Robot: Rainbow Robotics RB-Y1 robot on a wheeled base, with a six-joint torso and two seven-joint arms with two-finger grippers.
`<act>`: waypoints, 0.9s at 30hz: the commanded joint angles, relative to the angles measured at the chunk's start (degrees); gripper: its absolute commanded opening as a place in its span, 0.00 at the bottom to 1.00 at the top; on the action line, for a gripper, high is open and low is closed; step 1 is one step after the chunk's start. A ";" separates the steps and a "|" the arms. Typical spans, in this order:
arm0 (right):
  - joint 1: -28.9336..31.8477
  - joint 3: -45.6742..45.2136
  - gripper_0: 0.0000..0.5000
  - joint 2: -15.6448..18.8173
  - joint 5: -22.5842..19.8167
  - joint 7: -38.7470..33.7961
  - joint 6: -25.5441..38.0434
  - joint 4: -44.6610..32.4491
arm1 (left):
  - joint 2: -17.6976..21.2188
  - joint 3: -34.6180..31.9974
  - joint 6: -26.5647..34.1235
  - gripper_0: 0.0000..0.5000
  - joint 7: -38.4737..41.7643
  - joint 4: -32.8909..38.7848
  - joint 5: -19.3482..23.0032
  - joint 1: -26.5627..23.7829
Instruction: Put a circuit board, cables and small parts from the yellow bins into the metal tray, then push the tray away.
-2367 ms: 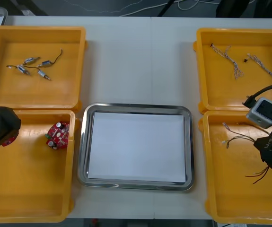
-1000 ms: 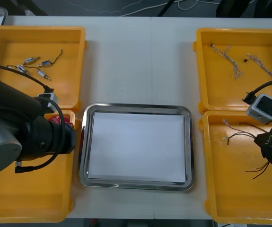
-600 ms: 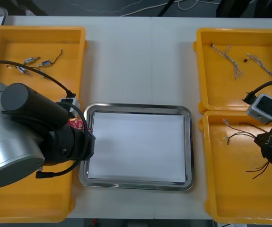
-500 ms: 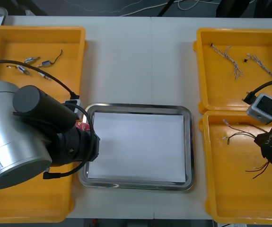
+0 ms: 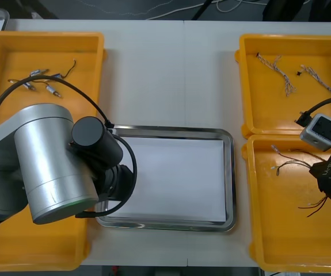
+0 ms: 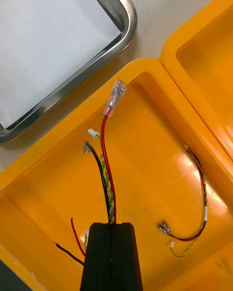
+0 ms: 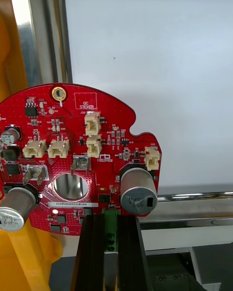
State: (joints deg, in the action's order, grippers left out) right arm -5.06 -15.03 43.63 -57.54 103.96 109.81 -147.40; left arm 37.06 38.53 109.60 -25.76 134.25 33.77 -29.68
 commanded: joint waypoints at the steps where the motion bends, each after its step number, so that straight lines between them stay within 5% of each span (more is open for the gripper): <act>1: -1.09 0.53 0.00 2.08 0.24 0.63 0.19 -0.25 | -0.58 3.48 0.35 0.00 5.81 -0.13 -0.55 -4.33; 27: -1.09 0.53 0.00 2.08 0.24 0.63 0.19 -0.25 | -2.43 14.29 -6.94 0.00 7.91 -2.59 -7.76 -5.38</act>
State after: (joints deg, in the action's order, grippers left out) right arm -5.09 -15.03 43.63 -57.54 103.96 109.81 -147.40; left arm 36.53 51.42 103.30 -22.03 131.31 27.08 -33.13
